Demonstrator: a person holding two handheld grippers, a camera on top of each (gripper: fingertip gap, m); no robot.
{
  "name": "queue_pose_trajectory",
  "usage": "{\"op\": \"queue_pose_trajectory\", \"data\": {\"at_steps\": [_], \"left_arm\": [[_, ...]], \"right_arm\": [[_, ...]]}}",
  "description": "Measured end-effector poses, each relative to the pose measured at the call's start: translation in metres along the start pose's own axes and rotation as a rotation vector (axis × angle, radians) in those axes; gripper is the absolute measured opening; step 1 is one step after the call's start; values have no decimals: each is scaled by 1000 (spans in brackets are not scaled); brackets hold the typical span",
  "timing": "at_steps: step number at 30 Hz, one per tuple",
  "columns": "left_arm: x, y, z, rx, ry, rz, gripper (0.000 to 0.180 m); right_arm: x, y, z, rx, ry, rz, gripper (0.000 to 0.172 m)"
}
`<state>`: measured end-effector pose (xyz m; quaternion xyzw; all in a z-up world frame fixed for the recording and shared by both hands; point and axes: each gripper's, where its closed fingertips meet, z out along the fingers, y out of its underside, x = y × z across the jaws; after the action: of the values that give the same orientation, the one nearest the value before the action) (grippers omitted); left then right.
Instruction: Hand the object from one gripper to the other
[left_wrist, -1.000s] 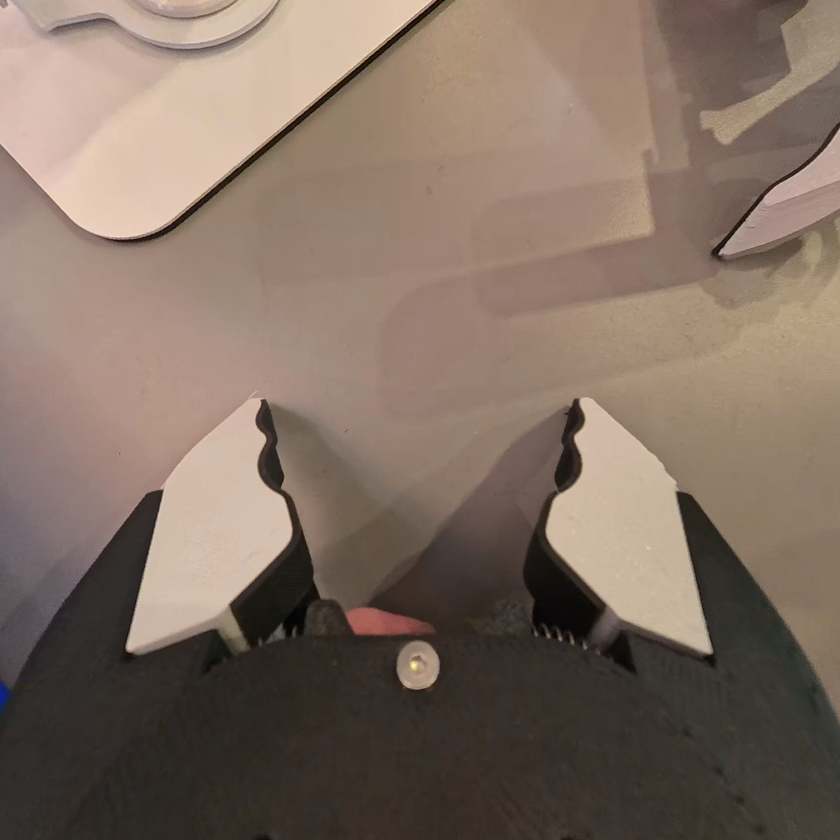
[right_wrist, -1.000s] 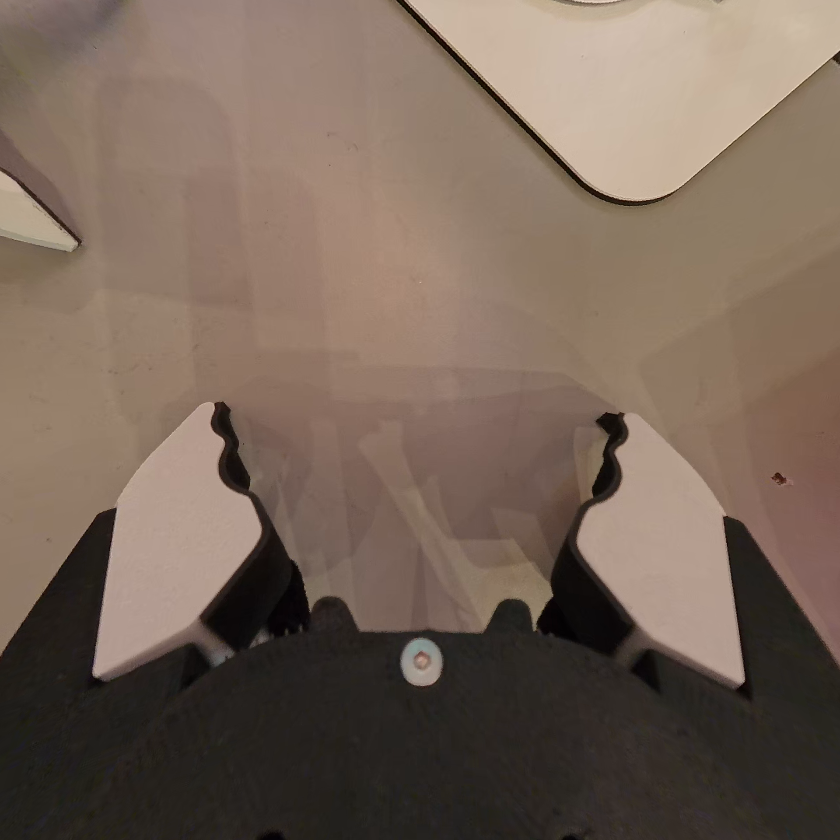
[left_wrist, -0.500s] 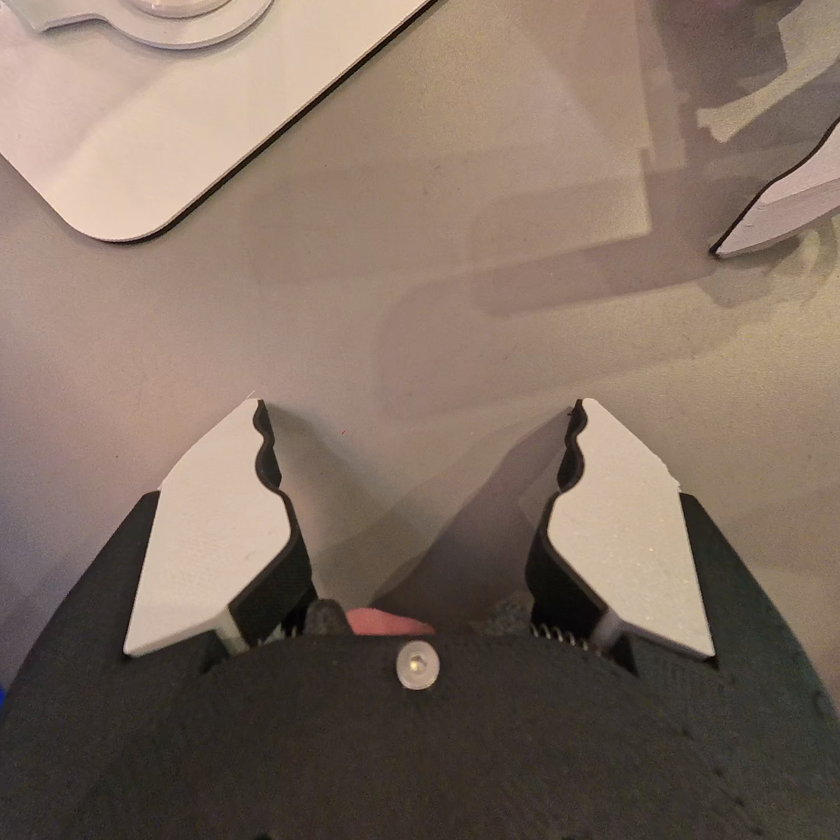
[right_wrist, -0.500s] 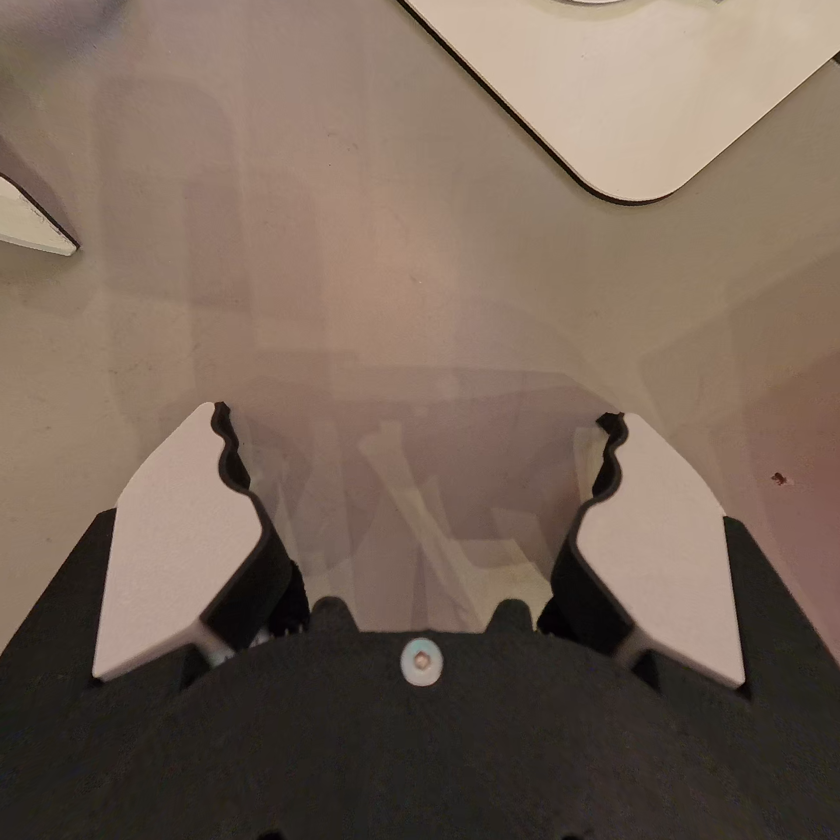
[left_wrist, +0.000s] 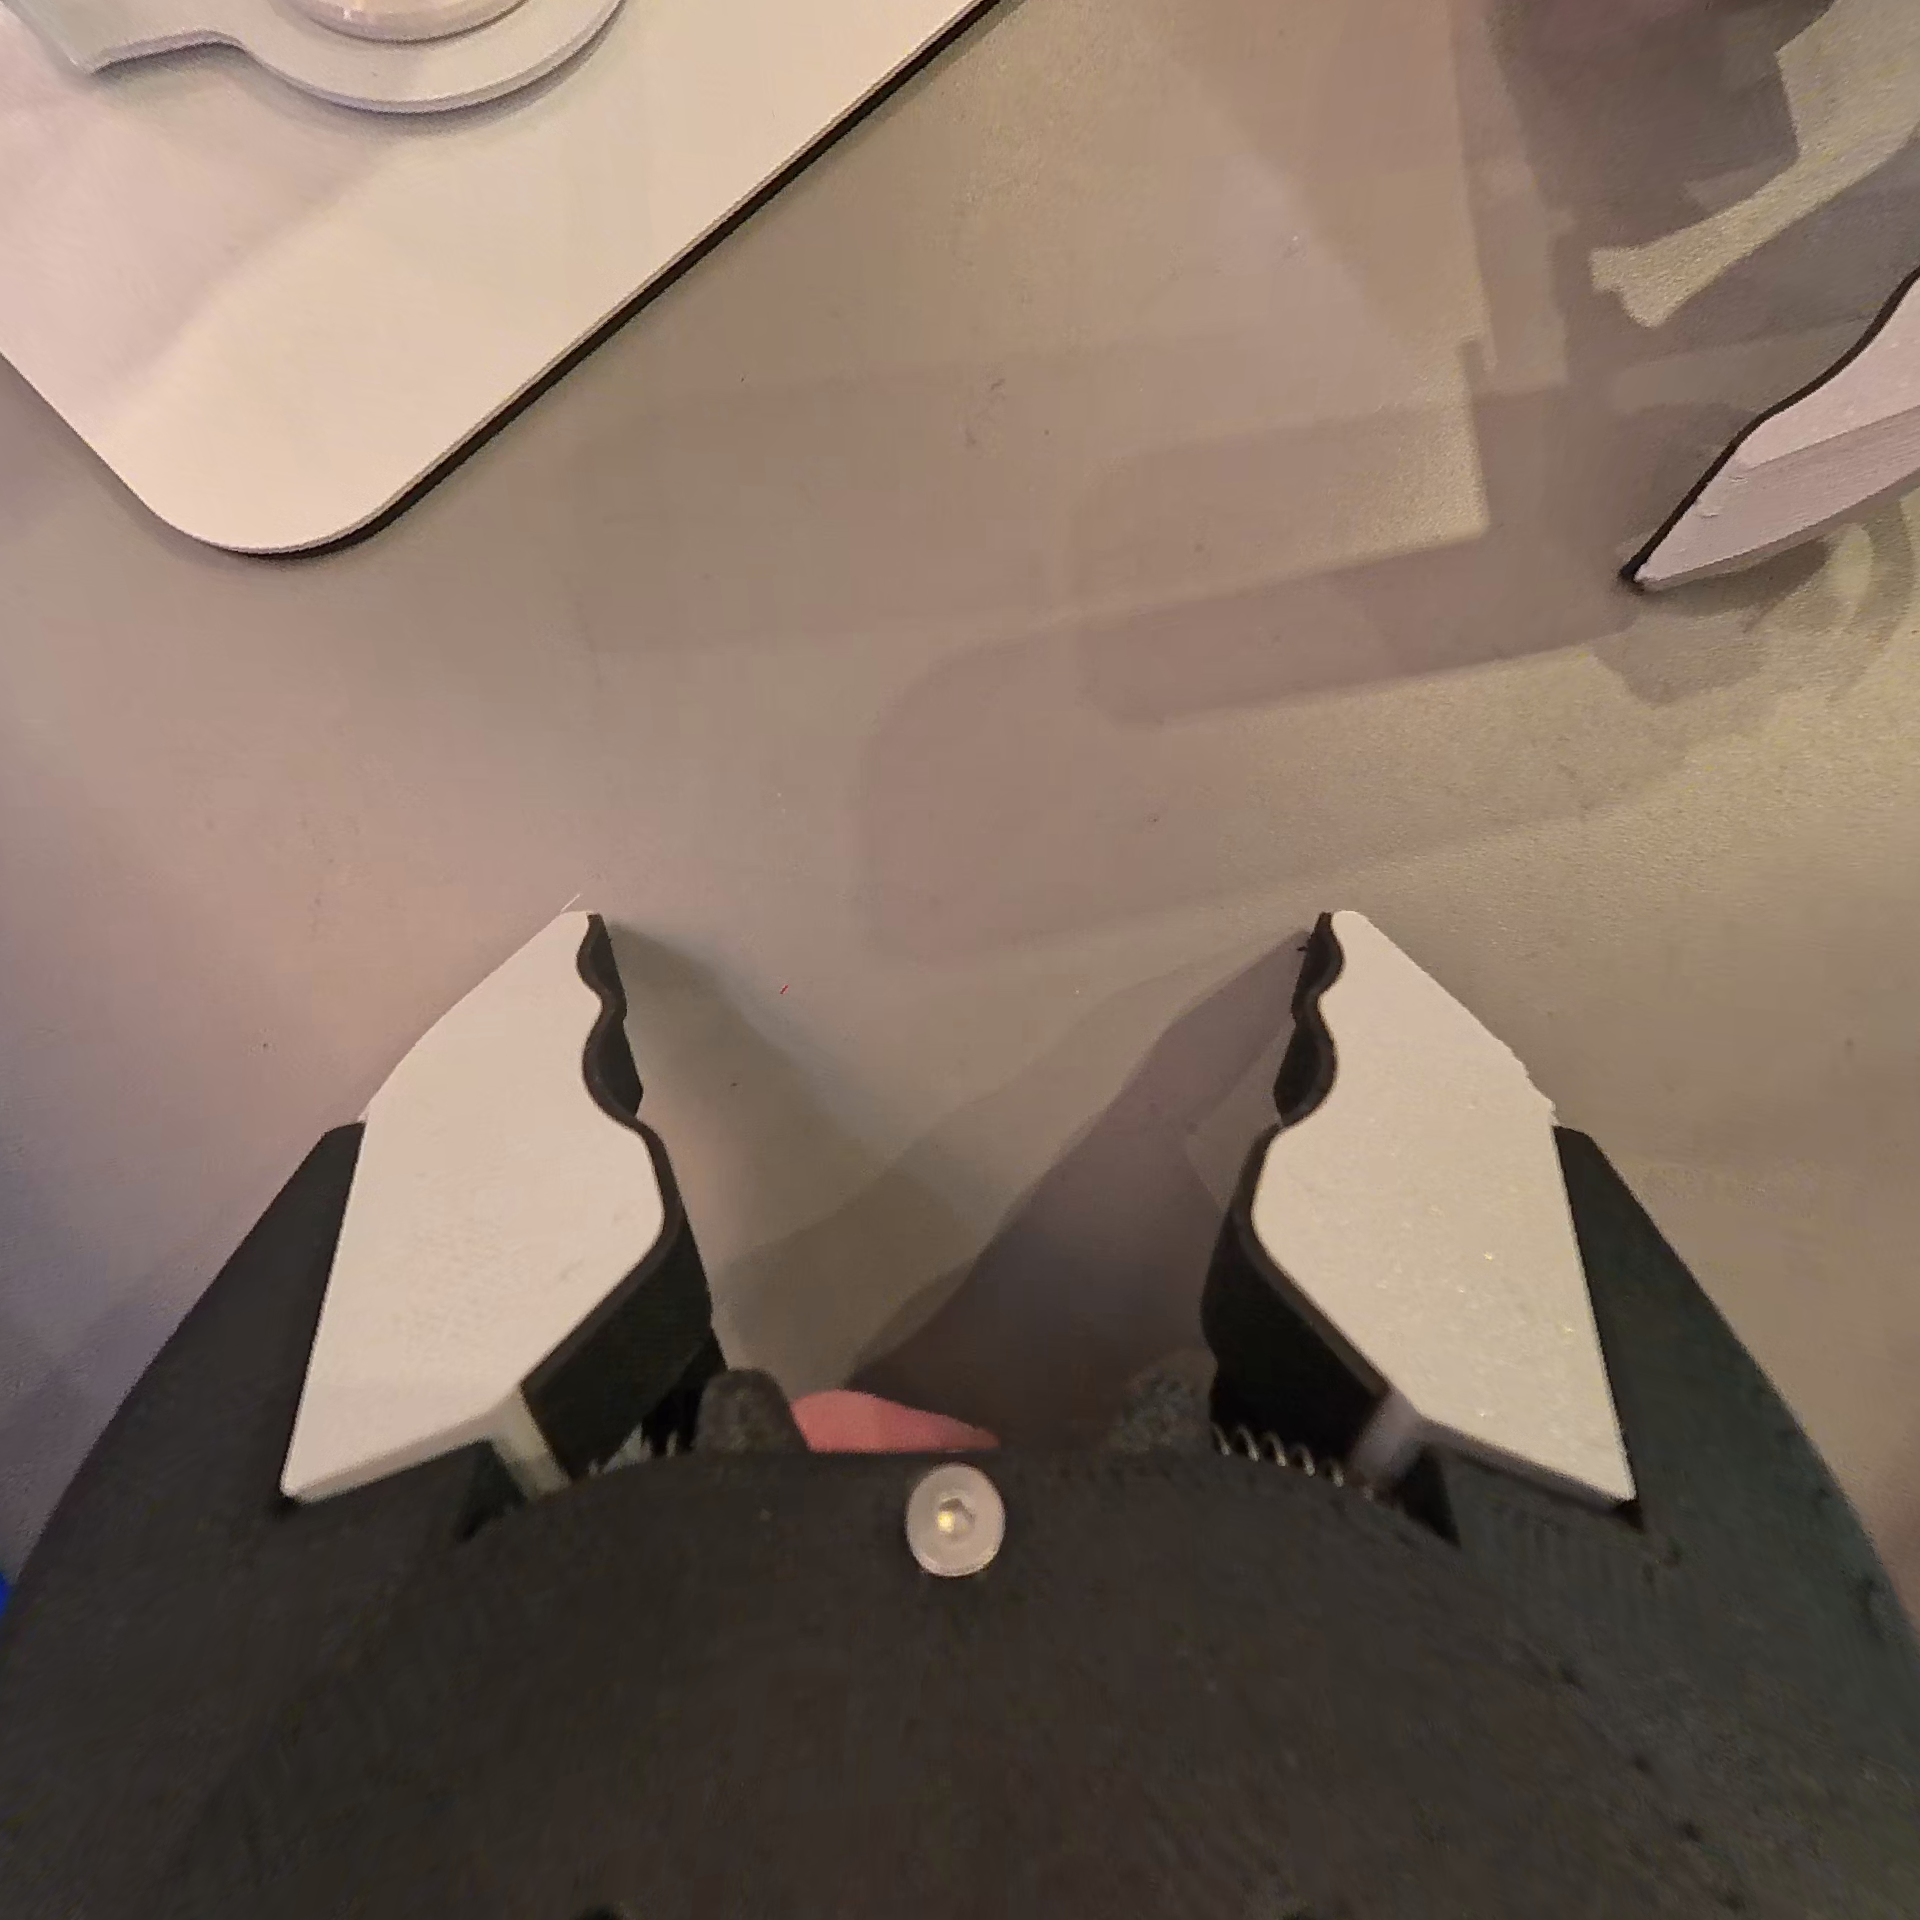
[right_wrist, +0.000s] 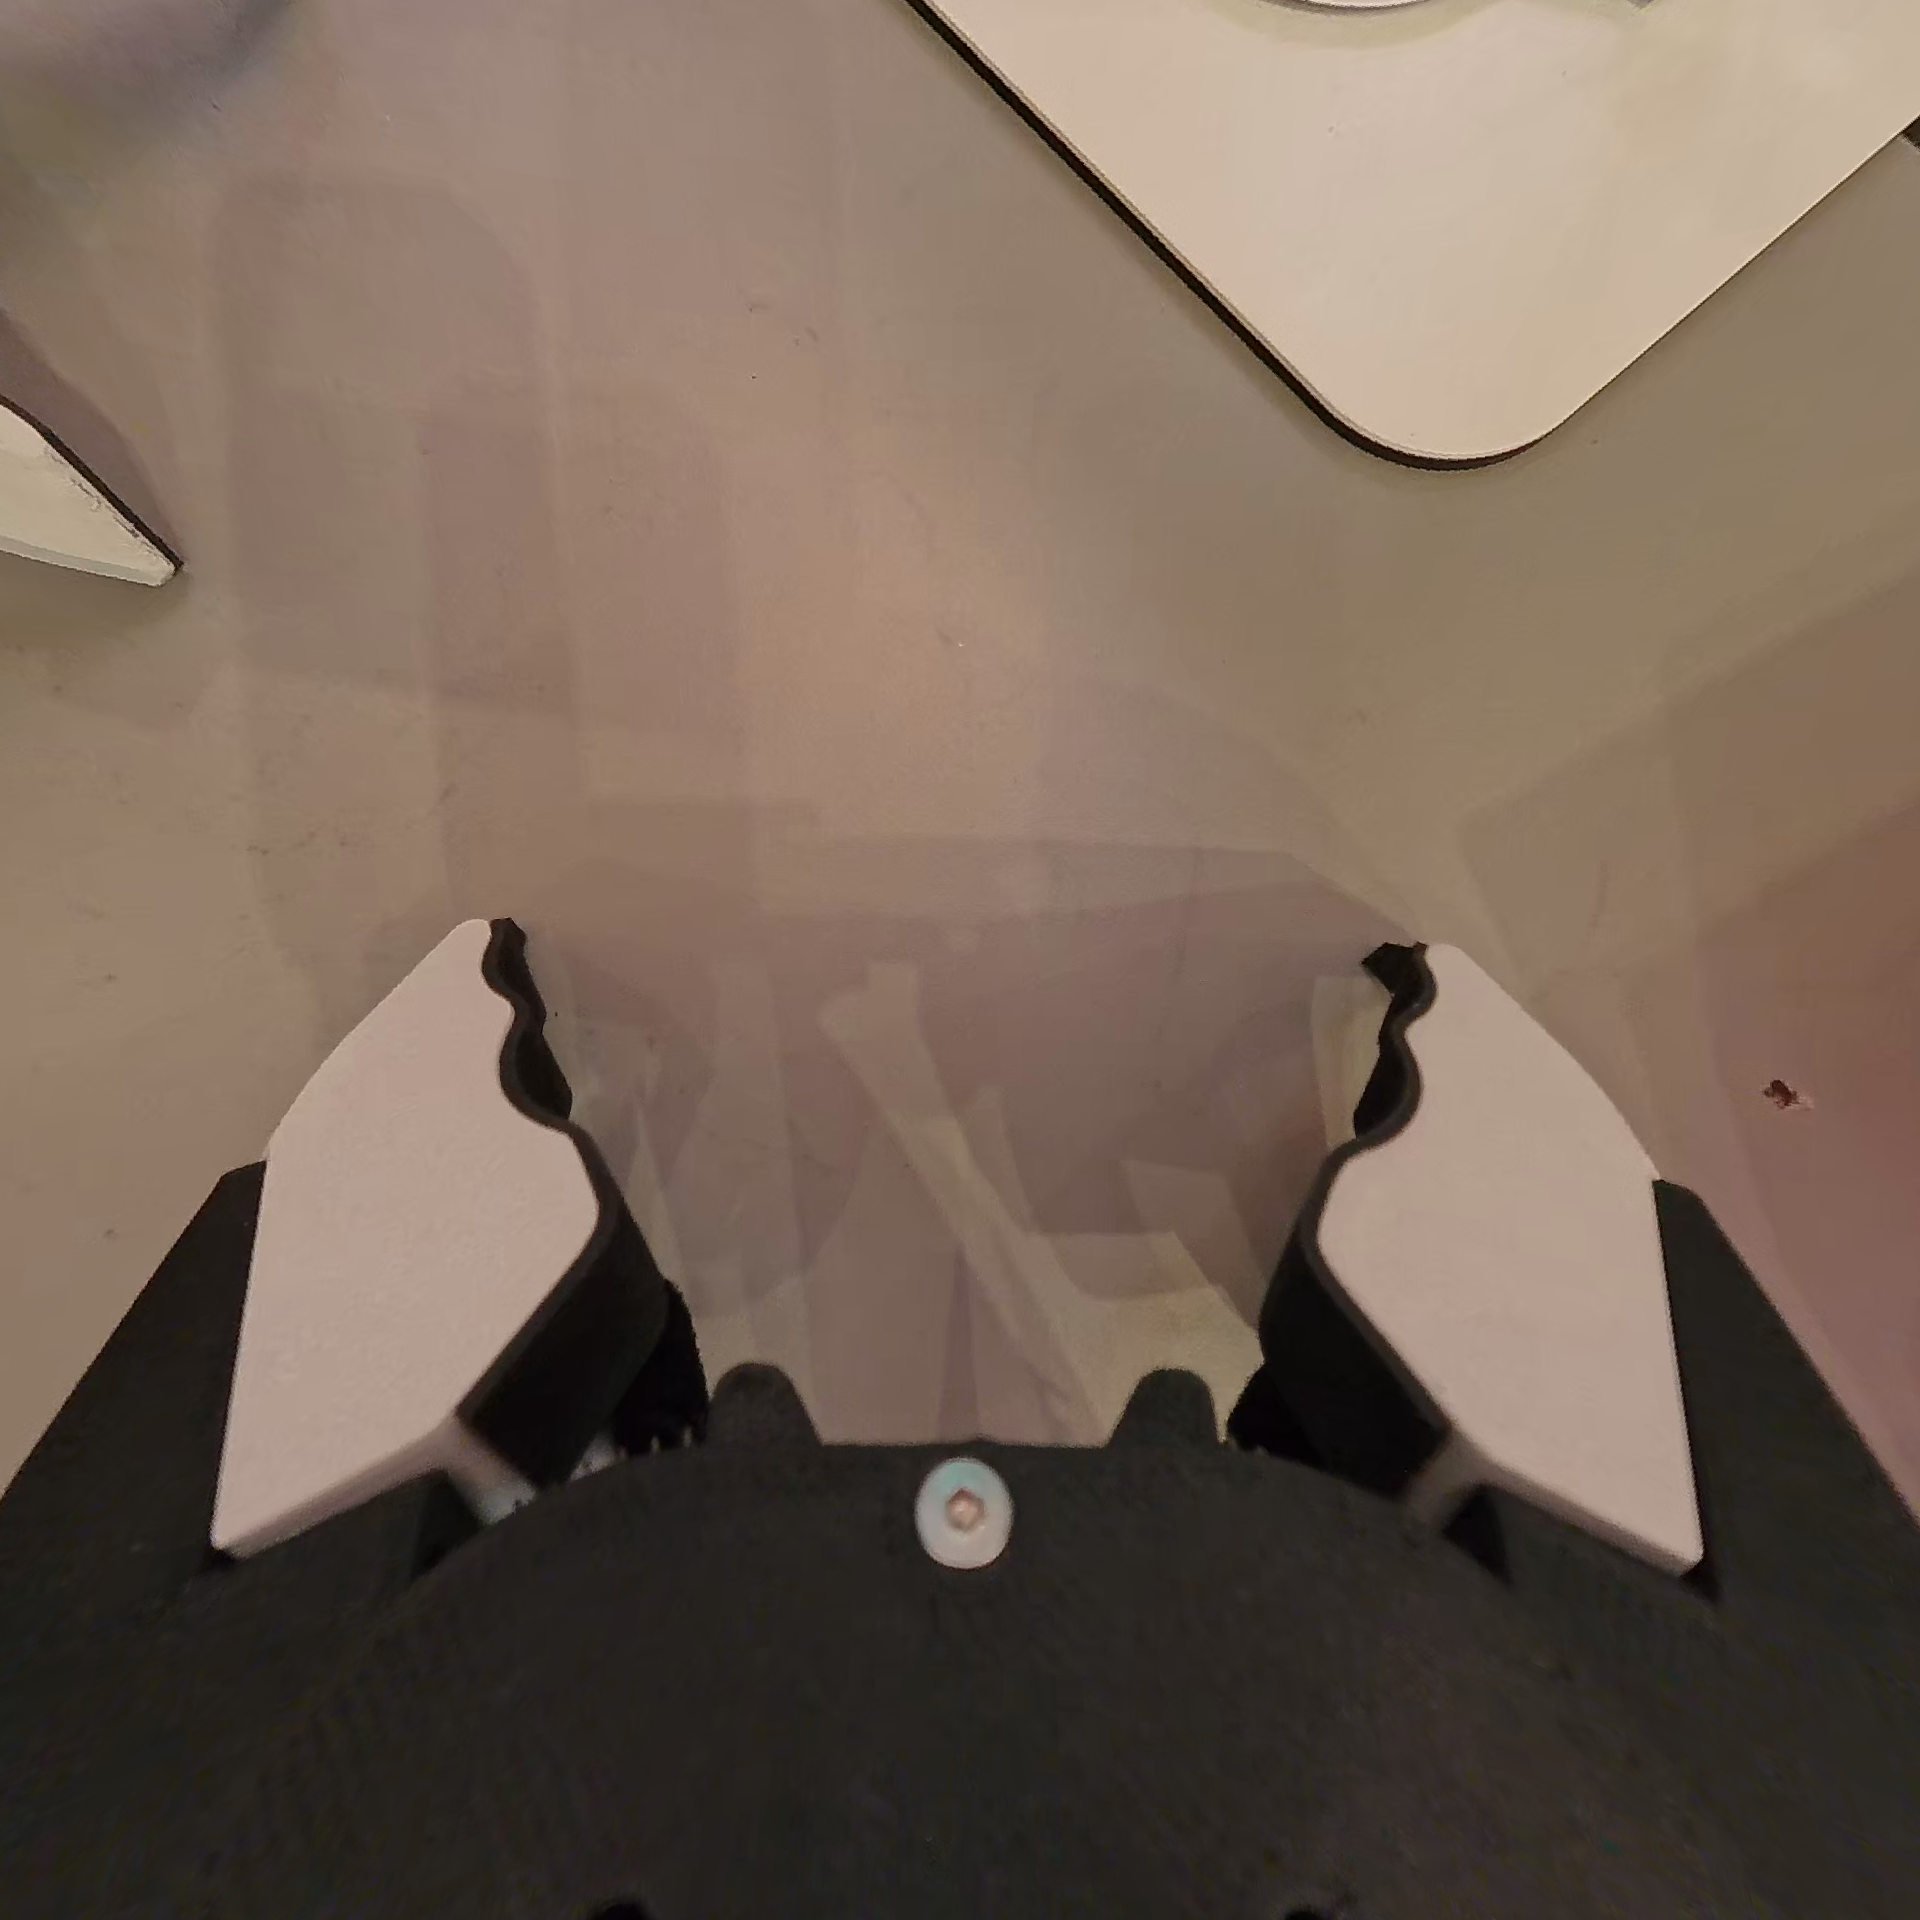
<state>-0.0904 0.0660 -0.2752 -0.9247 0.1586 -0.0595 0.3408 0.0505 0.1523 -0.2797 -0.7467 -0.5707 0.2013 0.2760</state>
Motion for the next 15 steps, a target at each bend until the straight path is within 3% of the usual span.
{"op": "queue_pose_trajectory", "data": {"at_steps": [3, 7, 15], "left_arm": [[1, 0, 0, 0, 4, 1, 121], [9, 2, 4, -28, 40, 50, 140], [9, 1, 4, -26, 43, 47, 140]], "right_arm": [[0, 0, 0, 0, 0, 0, 145], [0, 0, 0, 0, 0, 0, 145], [0, 0, 0, 0, 0, 0, 145]]}}
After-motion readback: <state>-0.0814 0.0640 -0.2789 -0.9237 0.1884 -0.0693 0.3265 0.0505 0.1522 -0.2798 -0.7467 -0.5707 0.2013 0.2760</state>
